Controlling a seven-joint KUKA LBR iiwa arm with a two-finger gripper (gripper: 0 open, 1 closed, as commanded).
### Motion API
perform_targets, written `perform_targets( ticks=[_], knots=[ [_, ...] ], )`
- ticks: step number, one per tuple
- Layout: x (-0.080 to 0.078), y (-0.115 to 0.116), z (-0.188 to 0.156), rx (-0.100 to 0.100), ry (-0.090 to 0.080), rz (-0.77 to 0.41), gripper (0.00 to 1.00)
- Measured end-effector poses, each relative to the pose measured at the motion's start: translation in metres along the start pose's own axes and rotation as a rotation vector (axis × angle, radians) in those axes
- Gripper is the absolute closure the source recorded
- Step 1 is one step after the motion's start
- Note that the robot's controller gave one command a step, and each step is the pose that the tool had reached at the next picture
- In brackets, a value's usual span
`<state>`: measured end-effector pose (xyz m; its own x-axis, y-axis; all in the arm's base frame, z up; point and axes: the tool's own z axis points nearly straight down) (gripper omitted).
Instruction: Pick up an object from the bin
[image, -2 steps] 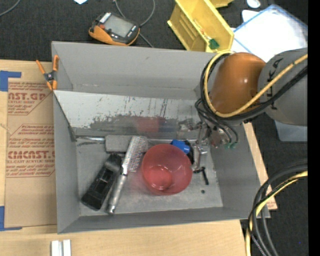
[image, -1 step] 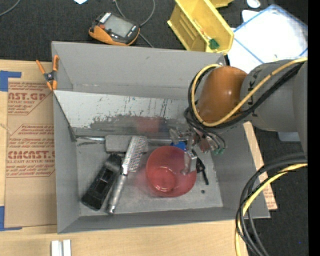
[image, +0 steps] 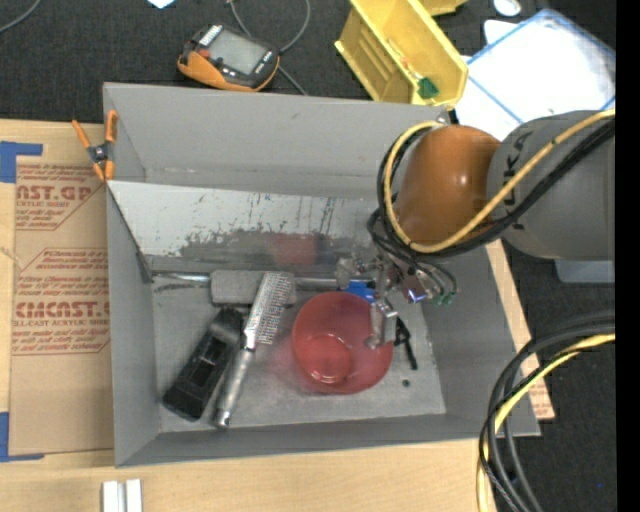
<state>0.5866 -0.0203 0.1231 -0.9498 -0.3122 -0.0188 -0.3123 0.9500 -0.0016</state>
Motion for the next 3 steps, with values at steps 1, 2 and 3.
perform_targets(
  ticks=[1,2,3],
  knots=[
    [0.001,-0.015,0.003,-0.003,-0.005,0.073,0.00],
    [0.012,-0.020,-0.010,-0.001,-0.005,0.008,0.00],
    [0.013,-0.025,-0.010,-0.003,-0.007,0.027,0.00]
  ],
)
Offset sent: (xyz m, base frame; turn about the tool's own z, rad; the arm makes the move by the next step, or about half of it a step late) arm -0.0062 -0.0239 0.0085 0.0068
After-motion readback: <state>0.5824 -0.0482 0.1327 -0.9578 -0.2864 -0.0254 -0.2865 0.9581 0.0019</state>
